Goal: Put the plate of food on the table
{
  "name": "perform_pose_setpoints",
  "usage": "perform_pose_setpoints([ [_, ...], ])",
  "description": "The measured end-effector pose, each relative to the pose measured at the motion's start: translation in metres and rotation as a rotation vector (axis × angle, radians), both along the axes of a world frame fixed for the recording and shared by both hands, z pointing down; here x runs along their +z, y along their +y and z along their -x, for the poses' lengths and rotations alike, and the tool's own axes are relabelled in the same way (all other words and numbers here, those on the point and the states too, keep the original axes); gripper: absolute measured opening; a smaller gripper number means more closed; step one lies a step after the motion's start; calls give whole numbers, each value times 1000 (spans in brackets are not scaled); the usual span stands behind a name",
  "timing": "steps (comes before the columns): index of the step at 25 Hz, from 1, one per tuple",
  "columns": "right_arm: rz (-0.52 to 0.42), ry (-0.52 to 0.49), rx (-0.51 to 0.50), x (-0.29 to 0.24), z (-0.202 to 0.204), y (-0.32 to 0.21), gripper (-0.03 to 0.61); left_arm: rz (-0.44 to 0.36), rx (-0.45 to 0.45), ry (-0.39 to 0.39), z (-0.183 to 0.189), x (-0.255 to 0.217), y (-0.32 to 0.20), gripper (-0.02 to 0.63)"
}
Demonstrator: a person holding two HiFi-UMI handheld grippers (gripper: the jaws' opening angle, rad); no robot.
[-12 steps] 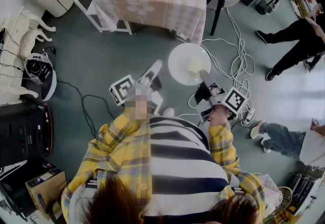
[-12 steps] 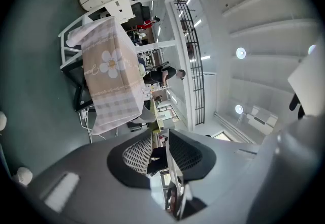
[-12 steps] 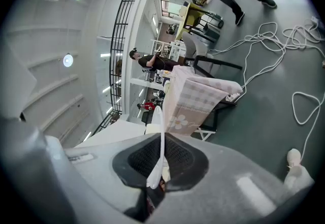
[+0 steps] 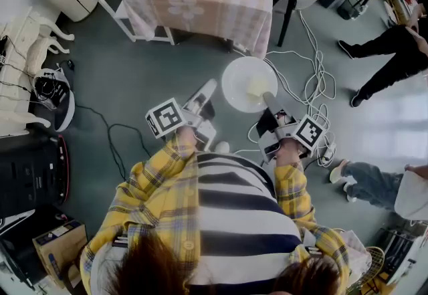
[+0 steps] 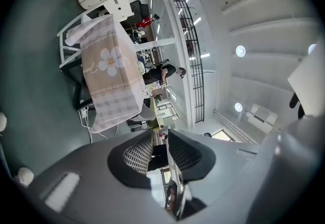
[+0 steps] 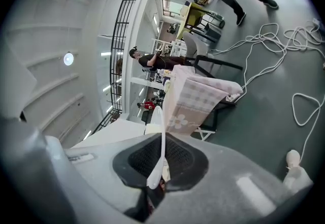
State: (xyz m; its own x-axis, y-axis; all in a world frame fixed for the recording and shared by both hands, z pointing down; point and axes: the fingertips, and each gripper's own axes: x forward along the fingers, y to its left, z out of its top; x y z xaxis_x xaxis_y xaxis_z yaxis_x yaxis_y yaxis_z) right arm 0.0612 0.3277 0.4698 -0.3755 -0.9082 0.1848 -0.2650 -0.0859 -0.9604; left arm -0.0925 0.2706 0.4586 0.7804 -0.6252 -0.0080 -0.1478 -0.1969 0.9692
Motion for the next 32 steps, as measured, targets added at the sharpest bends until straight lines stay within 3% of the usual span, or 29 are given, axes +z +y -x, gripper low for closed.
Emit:
perform_pose_setpoints([
  [11, 23, -25, 1, 5, -3, 0, 8, -17, 41, -15, -17, 0, 5, 74],
  [15, 35, 8, 0, 8, -13, 2, 8, -73, 47, -115, -24, 4, 7, 77],
  [19, 35, 64, -21, 10, -20, 0, 8, -258, 59, -322, -33, -4, 5, 64],
  [23, 42, 81, -33, 12, -22, -3, 8, -352, 96, -442, -44, -9, 5, 63],
  [32, 49, 95, -58, 22, -19, -13, 9, -413, 116, -557, -39, -7, 1, 58],
])
